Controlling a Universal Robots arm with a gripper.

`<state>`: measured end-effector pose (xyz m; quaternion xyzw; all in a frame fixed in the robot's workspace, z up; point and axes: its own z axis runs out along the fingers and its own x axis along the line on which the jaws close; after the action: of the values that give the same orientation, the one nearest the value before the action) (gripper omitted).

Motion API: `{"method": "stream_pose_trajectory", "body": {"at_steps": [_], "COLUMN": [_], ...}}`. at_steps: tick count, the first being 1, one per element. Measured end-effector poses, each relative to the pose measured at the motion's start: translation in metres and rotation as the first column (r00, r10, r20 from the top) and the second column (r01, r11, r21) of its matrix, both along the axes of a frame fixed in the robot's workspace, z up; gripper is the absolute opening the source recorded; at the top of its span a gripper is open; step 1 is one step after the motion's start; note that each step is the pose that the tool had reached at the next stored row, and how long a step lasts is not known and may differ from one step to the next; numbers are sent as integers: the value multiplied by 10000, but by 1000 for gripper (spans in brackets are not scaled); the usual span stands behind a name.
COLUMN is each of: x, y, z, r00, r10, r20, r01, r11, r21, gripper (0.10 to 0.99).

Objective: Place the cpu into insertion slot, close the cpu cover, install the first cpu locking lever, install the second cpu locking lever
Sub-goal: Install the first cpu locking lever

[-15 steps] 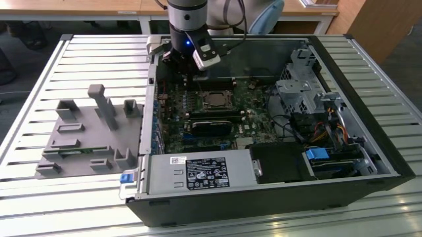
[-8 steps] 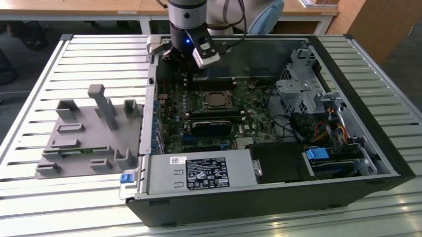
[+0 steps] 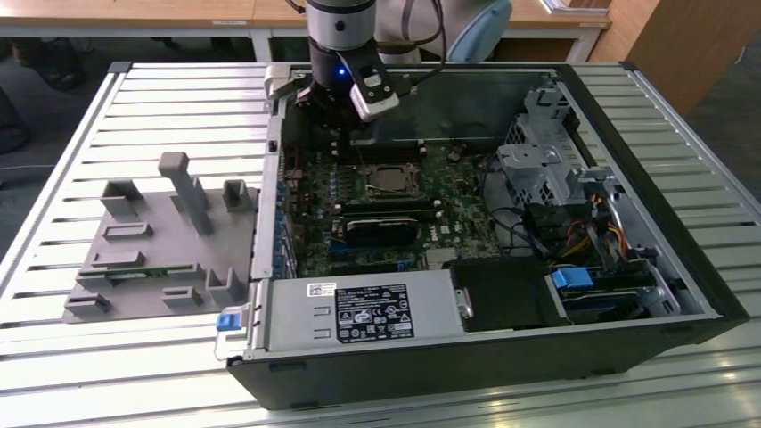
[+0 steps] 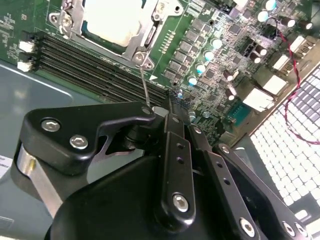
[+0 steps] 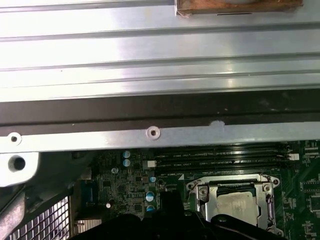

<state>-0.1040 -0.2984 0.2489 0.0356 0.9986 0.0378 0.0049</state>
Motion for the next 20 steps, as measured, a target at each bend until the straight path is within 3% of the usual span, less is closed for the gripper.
{"method": "stream_pose_trajectory", "body": {"at_steps": [5,16,20], "x": [73,365,402], "y": [8,12,12], "z": [0,-12,-18], "r00": [10000,10000,10000], "r10": [1,-1,0], "r20": [0,-25,-26], "r01": [-1,1,0], "r11": [10000,10000,10000], "r21": [0,0,1], "gripper": [106,106,106]}}
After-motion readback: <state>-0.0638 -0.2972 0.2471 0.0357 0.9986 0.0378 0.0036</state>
